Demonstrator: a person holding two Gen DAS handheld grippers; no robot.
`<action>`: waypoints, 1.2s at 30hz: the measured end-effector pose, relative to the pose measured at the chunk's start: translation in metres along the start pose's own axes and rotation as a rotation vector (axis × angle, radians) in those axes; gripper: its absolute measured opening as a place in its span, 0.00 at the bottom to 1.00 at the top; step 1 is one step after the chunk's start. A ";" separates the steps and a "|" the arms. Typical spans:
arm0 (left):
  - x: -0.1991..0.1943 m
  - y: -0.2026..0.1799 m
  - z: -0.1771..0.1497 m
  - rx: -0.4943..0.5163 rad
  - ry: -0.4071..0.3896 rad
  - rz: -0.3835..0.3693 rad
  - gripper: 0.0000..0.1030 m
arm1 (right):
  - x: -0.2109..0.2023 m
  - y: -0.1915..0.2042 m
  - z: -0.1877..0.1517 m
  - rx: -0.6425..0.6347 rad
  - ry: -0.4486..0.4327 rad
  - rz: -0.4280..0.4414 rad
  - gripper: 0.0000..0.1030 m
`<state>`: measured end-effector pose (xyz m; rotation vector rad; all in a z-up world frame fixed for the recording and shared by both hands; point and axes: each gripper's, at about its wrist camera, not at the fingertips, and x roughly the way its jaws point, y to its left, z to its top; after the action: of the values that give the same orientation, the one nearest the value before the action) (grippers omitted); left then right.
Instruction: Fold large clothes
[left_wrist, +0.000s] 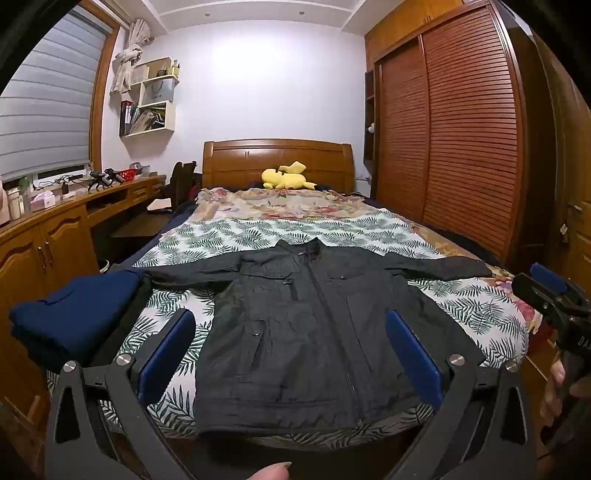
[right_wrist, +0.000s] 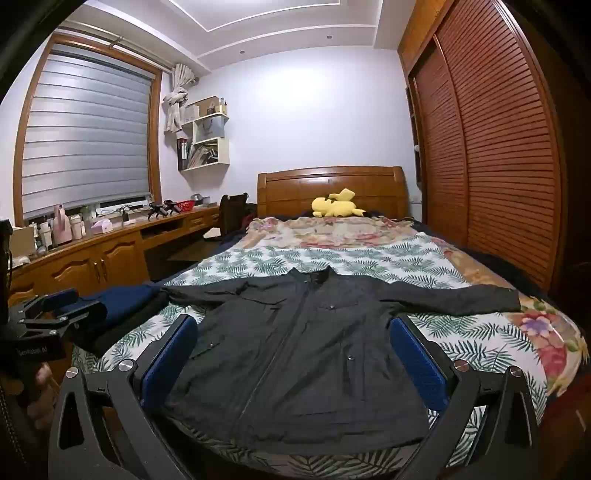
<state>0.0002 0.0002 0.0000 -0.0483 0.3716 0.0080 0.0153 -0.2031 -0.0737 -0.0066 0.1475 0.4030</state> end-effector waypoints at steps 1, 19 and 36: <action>0.000 0.000 0.000 0.000 -0.001 0.001 1.00 | 0.000 0.000 0.000 0.002 0.000 0.000 1.00; -0.005 0.008 -0.002 0.003 -0.001 0.003 1.00 | 0.004 0.000 -0.001 0.007 0.020 -0.005 1.00; -0.006 0.000 0.000 0.012 -0.008 0.011 1.00 | 0.004 0.002 -0.002 0.008 0.021 -0.007 1.00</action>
<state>-0.0050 -0.0002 0.0024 -0.0346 0.3642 0.0168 0.0176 -0.2001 -0.0758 -0.0035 0.1695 0.3953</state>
